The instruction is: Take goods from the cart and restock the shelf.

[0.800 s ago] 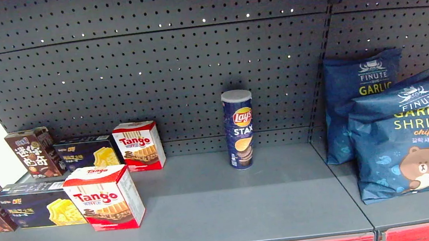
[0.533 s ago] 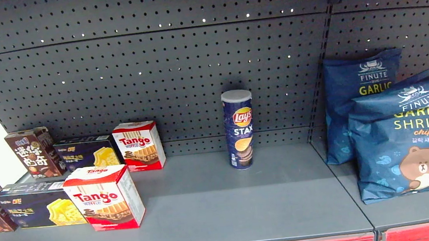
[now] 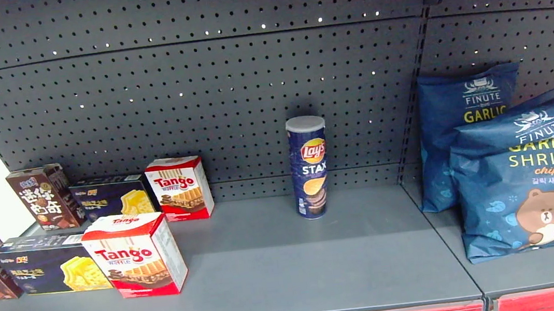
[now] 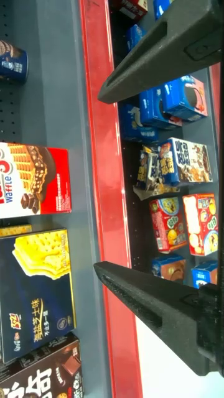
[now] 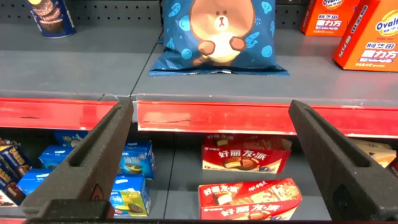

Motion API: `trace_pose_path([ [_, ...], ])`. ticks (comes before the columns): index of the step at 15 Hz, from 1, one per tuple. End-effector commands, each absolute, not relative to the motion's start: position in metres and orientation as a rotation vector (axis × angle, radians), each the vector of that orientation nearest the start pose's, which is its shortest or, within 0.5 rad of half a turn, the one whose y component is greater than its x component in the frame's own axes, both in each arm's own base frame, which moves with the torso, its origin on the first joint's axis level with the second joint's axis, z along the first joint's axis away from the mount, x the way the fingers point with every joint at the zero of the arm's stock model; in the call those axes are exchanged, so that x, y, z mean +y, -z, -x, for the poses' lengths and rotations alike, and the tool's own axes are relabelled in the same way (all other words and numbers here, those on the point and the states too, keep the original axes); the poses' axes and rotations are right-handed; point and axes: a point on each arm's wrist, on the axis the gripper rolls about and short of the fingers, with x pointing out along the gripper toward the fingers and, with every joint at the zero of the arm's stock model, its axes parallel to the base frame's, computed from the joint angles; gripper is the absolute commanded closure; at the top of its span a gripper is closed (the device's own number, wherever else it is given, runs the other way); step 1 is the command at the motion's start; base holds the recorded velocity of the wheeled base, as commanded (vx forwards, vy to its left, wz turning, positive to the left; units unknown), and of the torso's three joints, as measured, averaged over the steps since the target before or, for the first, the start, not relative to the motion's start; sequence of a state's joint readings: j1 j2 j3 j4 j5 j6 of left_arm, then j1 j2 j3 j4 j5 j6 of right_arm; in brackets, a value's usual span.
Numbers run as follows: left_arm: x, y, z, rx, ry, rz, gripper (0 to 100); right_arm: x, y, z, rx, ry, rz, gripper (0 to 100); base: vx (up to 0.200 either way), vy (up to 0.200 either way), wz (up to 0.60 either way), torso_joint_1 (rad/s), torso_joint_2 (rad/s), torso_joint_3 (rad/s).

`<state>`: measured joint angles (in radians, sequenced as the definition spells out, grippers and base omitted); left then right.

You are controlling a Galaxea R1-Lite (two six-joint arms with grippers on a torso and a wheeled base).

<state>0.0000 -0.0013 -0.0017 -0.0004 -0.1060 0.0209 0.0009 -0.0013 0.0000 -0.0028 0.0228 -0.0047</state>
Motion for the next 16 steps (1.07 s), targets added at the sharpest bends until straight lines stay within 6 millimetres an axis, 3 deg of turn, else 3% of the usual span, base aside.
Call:
trace_pose_path([
  [1, -0.0024, -0.0761, 0.0230, -0.004, 0.106, -0.020, 0, 0.0005, -0.0758, 0.0228, -0.003, -0.025, 0.005, 0, 0.000, 0.000, 0.60, 0.007, 0.00, 0.002],
  [16, -0.0024, -0.0761, 0.0230, -0.004, 0.106, -0.022, 0, 0.0004, -0.0756, 0.0228, -0.002, -0.023, 0.005, 0, 0.000, 0.000, 0.60, 0.002, 0.00, 0.001],
])
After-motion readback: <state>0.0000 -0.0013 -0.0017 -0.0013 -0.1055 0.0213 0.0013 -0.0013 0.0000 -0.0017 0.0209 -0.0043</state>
